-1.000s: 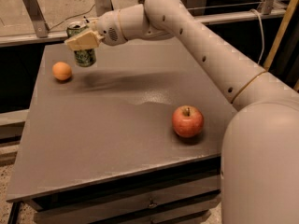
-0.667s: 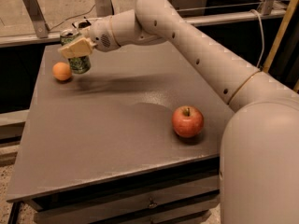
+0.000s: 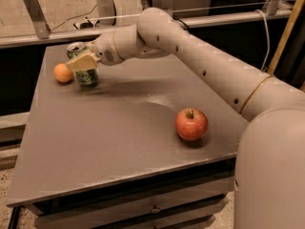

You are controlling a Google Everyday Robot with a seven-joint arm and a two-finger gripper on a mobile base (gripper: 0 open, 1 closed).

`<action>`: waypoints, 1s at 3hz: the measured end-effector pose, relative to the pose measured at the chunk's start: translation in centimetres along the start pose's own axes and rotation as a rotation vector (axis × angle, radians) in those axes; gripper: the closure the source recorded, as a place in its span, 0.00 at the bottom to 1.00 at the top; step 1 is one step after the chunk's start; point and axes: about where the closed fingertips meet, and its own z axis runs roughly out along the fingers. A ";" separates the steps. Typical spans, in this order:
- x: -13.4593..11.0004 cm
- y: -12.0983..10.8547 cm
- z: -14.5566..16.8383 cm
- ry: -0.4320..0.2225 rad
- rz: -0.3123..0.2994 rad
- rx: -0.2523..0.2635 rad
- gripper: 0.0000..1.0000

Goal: Move green can near orange

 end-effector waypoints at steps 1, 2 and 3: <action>1.3 -0.2 0.2 -0.013 0.022 0.026 0.07; 1.9 -1.2 -1.5 -0.034 0.024 0.079 0.00; 2.0 -2.8 -5.4 -0.021 0.002 0.155 0.00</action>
Offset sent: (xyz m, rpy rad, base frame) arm 0.0153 -0.0363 -0.0132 0.0658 -0.0216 -0.1254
